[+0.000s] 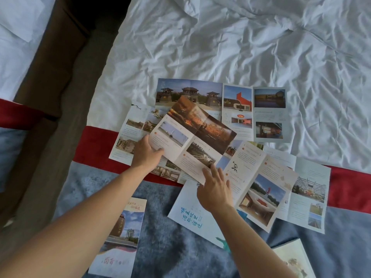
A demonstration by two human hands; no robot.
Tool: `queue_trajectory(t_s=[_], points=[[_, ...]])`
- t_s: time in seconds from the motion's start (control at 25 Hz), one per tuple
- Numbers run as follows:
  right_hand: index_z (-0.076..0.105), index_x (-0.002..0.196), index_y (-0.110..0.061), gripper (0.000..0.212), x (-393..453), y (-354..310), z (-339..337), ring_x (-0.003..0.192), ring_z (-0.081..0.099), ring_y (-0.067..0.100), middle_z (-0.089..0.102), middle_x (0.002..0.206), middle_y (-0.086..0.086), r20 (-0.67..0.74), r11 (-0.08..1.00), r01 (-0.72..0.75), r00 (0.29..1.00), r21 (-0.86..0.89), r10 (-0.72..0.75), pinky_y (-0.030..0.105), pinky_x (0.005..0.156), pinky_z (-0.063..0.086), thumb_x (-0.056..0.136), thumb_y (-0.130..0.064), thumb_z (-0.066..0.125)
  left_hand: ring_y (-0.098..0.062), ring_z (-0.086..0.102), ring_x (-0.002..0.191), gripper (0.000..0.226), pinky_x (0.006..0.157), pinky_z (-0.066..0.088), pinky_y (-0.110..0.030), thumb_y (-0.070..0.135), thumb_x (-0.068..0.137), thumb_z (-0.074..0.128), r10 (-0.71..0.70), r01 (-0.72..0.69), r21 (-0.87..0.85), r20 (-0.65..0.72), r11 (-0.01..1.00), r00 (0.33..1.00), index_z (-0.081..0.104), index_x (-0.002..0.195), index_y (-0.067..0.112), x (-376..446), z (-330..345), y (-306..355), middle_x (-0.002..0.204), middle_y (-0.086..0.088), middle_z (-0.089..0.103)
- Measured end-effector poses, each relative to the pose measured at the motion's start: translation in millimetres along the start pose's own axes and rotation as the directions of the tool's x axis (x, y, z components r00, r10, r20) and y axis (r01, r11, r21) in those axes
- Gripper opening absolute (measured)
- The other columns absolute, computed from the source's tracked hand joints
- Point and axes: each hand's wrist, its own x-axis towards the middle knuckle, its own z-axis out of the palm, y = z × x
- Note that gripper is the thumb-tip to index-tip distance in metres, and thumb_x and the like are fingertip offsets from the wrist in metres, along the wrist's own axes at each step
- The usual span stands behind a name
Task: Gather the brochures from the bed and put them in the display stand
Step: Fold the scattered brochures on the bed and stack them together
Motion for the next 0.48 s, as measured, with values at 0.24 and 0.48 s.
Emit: queue_trajectory(t_s=[0.24, 0.48], points=[[0.038, 0.149, -0.027, 0.056, 6.6, 7.5, 1.9, 0.149, 0.022, 0.025, 0.018, 0.166, 0.001, 0.042, 0.996, 0.058, 0.997, 0.062, -0.061, 0.05, 0.121, 0.027, 0.095, -0.022, 0.051, -0.025, 0.066, 0.077, 0.03, 0.052, 0.045, -0.027, 0.031, 0.1, 0.038, 0.047, -0.143, -0.341, -0.274, 0.929, 0.961, 0.058, 0.083, 0.019, -12.4, 1.4, 30.4, 0.082, -0.002, 0.066], [0.041, 0.15, -0.021, 0.051, 2.3, 11.8, -9.6, 0.144, 0.037, 0.025, 0.035, 0.16, -0.001, -0.019, 0.948, -0.01, 1.0, 0.319, 0.017, 0.047, 0.118, 0.034, 0.099, -0.023, 0.046, -0.005, 0.064, 0.064, 0.048, 0.051, 0.045, -0.02, 0.036, 0.099, 0.037, 0.217, -0.189, -0.29, 0.066, 0.938, 0.974, 0.069, 0.065, 0.025, -41.0, 27.4, 38.1, 0.07, 0.008, 0.071]])
